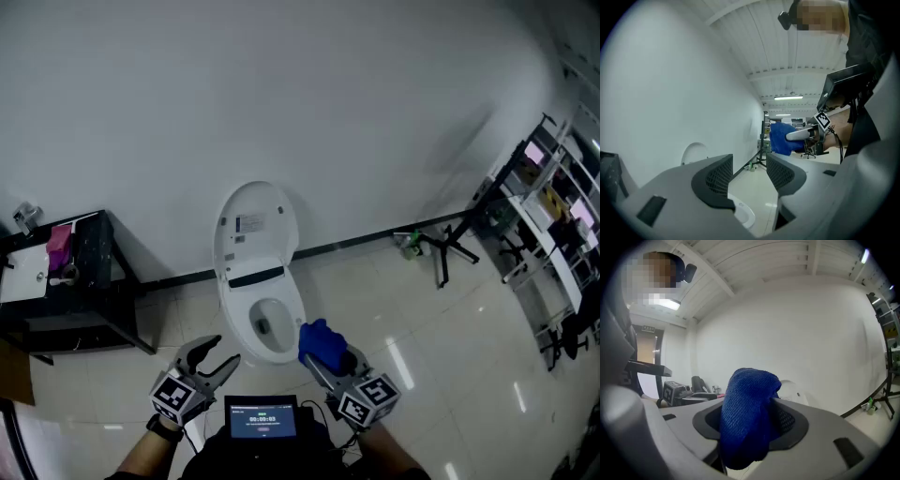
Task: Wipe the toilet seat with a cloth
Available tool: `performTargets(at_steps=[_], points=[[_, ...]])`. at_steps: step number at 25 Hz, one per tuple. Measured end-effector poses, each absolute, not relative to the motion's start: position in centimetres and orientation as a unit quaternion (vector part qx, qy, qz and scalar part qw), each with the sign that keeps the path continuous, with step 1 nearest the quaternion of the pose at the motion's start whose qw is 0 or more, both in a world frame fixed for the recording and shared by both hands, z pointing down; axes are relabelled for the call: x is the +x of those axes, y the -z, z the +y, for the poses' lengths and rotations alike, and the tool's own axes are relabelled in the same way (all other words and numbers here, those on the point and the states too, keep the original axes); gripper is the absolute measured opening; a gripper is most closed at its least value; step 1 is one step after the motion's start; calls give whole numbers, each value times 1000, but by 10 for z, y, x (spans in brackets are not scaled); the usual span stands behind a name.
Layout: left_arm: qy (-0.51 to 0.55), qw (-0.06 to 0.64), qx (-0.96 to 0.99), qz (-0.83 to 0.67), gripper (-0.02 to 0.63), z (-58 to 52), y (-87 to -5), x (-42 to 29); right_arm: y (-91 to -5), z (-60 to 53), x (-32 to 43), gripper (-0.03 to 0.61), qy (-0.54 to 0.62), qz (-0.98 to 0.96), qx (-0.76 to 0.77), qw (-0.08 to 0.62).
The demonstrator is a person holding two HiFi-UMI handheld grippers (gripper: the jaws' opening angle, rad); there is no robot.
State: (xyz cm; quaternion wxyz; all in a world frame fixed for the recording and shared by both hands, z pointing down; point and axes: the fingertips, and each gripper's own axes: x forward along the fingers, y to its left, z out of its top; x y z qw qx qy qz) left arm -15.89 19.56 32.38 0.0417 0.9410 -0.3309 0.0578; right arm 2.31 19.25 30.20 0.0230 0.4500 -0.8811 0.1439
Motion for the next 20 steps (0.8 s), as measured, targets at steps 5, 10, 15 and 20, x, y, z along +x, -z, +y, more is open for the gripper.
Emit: performTargets(at_steps=[5,10,15,20], points=[[-61,42,943,-326,230,182,-331,-158,-310,169,24,249,-136,-883,448,42],[-67,62,941,-327,230,166,-338,-148,-327,137,34,249,-134,-885,441,65],[-89,63,936,-335,230,132,-360,-142,-360,85,44,249,-136,-888,423,115],[-106,99,922,-359,230,78,-384,-127,-420,4,58,250,-138,-895,392,161]])
